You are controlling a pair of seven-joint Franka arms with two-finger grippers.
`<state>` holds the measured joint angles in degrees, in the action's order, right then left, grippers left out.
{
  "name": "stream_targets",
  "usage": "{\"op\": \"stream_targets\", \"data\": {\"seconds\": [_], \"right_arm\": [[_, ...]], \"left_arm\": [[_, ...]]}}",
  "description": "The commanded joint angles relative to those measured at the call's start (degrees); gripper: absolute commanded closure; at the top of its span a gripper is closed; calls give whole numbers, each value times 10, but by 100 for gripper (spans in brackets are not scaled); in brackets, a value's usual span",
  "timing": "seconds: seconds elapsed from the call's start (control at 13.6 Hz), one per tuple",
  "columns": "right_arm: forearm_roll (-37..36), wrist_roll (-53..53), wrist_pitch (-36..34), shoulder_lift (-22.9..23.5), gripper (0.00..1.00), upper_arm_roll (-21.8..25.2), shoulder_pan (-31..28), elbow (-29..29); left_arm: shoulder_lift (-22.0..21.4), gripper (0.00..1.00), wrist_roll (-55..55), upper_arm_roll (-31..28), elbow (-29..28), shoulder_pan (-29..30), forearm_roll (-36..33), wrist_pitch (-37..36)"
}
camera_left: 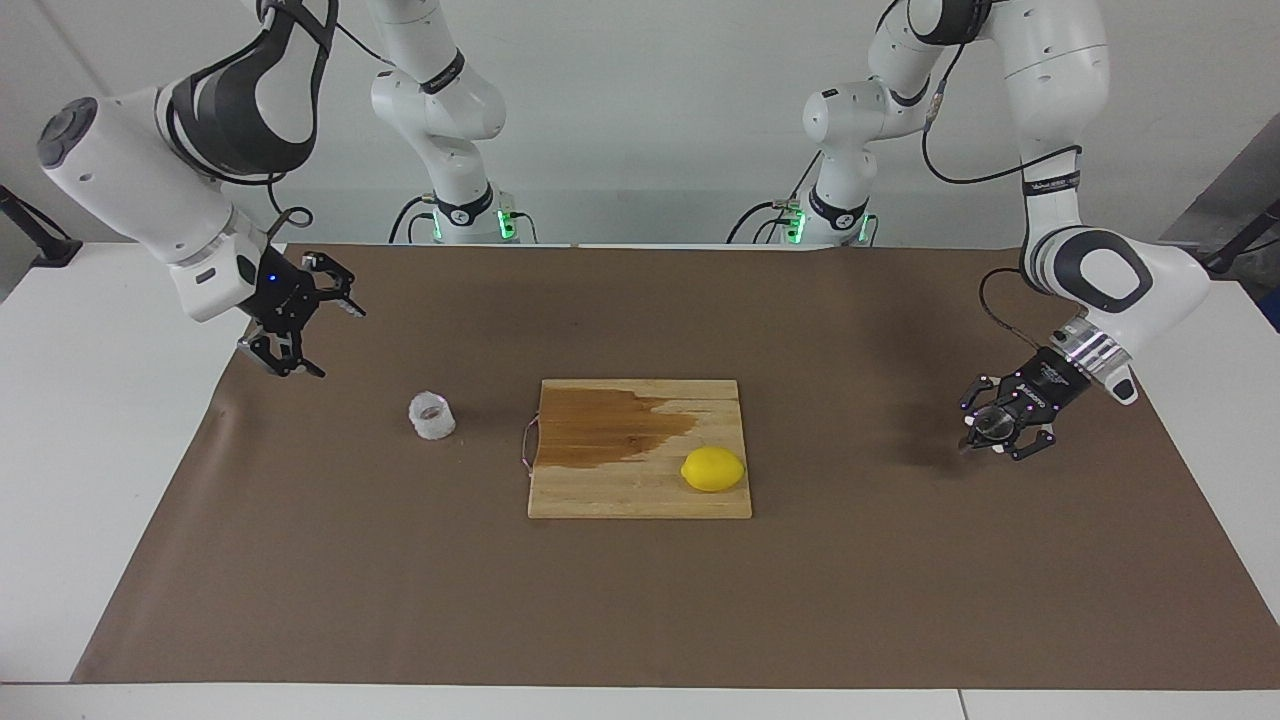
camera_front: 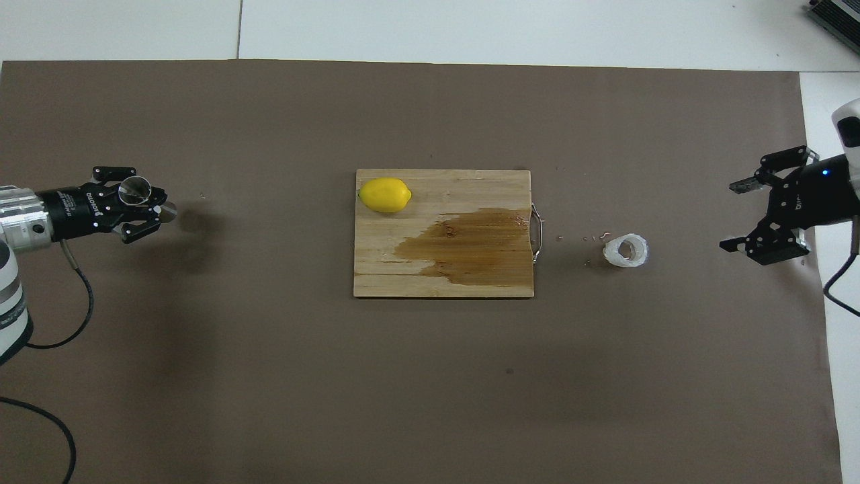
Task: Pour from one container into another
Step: 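Lift the jigger toward the board while the right gripper reaches the cup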
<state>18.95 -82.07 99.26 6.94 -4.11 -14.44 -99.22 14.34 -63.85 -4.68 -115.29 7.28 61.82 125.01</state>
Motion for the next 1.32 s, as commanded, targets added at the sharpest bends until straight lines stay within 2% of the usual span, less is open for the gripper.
{"op": "stream_targets", "data": {"seconds": [0.0, 0.22, 0.44, 0.74, 0.88, 1.18, 1.25], "right_arm": [[27, -38, 7, 7, 0, -6, -20, -6], [50, -84, 22, 20, 0, -6, -29, -19], [62, -114, 23, 37, 0, -6, -31, -23], [103, -172, 39, 49, 0, -6, -50, -58], [128, -194, 40, 61, 0, -6, -58, -68], [187, -247, 60, 72, 0, -5, -57, -109], [208, -268, 59, 91, 0, -6, -59, -113]], "left_arm": [[-34, 100, -7, -3, -23, -39, 25, 16], [-43, 100, -14, -3, -23, -92, 62, 37], [-57, 100, -26, 0, -21, -166, 124, 94], [-51, 100, -31, 2, -14, -273, 294, 206], [-46, 100, -33, 7, 5, -307, 352, 245], [-18, 100, -33, 65, 44, -350, 454, 390], [-12, 100, -32, 90, 53, -350, 457, 410]]}}
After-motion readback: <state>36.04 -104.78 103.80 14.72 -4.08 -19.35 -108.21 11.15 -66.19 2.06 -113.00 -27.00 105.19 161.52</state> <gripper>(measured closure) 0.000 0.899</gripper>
